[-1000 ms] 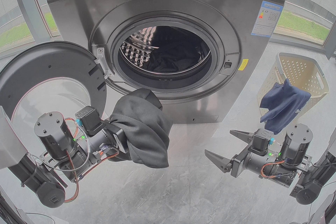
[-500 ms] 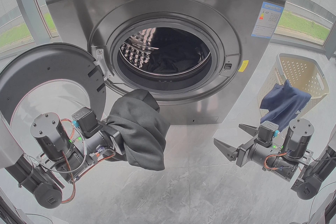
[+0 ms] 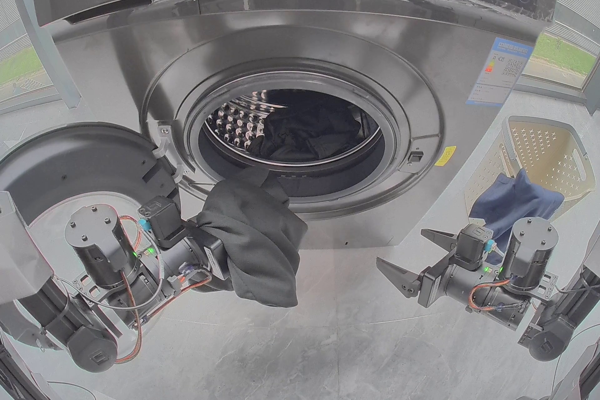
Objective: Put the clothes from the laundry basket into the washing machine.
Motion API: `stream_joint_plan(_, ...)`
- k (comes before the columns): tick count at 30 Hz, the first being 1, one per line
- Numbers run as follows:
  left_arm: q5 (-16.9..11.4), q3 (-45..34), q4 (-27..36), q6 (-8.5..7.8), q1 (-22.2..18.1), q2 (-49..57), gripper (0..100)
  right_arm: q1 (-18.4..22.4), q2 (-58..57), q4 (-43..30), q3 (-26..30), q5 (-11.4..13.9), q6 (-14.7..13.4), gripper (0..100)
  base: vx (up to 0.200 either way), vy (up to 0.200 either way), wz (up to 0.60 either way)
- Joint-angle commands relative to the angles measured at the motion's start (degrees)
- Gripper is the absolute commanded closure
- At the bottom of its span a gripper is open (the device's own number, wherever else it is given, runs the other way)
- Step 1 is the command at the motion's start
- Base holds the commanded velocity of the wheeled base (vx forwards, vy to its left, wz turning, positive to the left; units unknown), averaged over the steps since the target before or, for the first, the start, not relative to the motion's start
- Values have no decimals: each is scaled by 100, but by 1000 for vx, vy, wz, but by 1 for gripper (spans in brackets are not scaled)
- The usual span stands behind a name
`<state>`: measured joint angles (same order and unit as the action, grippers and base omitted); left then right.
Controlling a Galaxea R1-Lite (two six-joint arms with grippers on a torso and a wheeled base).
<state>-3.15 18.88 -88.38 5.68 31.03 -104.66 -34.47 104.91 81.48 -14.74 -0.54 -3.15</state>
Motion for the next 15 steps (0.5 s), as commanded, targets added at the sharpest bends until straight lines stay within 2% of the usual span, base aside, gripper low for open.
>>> stream_joint_plan(1, 7, 10, -4, 12, 18, -55, 100, -112, 3, 8, 208, 36, 16, 0, 200, 0, 0)
stream_joint_plan(2, 7, 19, -4, -6, 26, -90, 100, -218, -6, 8, 270, 54, 16, 0, 200, 0, 0)
stream_joint_plan(6, 16, 36, -4, -6, 123, -231, 100, -710, -6, 8, 419, 54, -2, 0, 0, 0, 0)
stream_joint_plan(9, 68, 107, -4, -6, 246, -406, 100, -894, 38, 8, 437, 27, -11, 0, 0, 0, 0)
stream_joint_plan(12, 271, 221, -21, 12, 369, -573, 100, -903, 64, 8, 437, 27, -19, 0, 0, 0, 0)
stream_joint_plan(15, 569, 836, -12, 12, 466, -934, 100, -912, 73, 17, 437, 36, -19, 0, 0, 0, 0)
